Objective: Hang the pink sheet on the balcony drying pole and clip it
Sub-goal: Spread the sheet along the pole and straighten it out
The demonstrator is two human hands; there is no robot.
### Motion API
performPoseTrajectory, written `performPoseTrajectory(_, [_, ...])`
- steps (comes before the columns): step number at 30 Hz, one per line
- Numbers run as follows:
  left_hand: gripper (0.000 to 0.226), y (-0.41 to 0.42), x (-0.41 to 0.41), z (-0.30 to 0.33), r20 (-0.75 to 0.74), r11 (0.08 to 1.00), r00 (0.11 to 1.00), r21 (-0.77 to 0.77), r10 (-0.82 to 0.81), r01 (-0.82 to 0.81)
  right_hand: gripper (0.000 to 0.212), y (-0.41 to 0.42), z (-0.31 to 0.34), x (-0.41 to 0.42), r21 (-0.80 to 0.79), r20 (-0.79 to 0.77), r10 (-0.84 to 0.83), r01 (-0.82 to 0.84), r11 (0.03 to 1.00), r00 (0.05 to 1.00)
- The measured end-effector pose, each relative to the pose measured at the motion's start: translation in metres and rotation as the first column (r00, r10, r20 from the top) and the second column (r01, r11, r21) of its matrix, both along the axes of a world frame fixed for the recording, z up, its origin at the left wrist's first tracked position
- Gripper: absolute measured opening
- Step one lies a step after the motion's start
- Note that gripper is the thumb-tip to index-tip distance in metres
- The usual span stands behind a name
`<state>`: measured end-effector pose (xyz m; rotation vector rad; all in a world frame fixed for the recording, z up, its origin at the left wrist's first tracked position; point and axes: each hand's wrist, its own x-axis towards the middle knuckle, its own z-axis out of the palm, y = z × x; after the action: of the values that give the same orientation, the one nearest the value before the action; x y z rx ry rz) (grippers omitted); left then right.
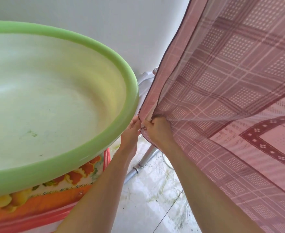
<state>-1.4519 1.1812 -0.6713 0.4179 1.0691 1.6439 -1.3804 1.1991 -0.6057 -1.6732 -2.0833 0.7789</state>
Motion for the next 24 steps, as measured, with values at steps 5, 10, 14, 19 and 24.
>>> performPoseTrajectory(5, [0.019,-0.003,0.001,-0.002,-0.078,0.987,0.988,-0.086,0.131,-0.138,0.030,-0.001,0.000,0.000,0.044,-0.026,0.014,-0.013,0.999,1.000])
performPoseTrajectory(10, [0.027,-0.011,0.002,-0.009,-0.114,0.973,0.979,-0.139,0.169,-0.184,0.030,0.000,0.005,-0.003,0.107,0.019,0.058,-0.060,0.992,0.998])
performPoseTrajectory(14, [0.035,-0.004,0.005,0.011,-0.053,0.985,0.985,-0.048,0.164,-0.166,0.029,-0.001,-0.004,0.009,0.110,0.006,0.025,-0.026,0.994,1.000])
performPoseTrajectory(19, [0.014,-0.010,0.010,0.024,-0.182,0.990,0.977,0.107,0.115,-0.096,0.034,-0.013,-0.014,0.031,0.071,-0.021,-0.034,0.035,0.997,0.999])
performPoseTrajectory(24, [0.016,-0.014,0.008,0.006,-0.337,0.980,0.920,0.087,0.198,-0.179,0.027,-0.034,-0.009,0.039,0.132,-0.083,-0.055,0.065,0.989,0.995])
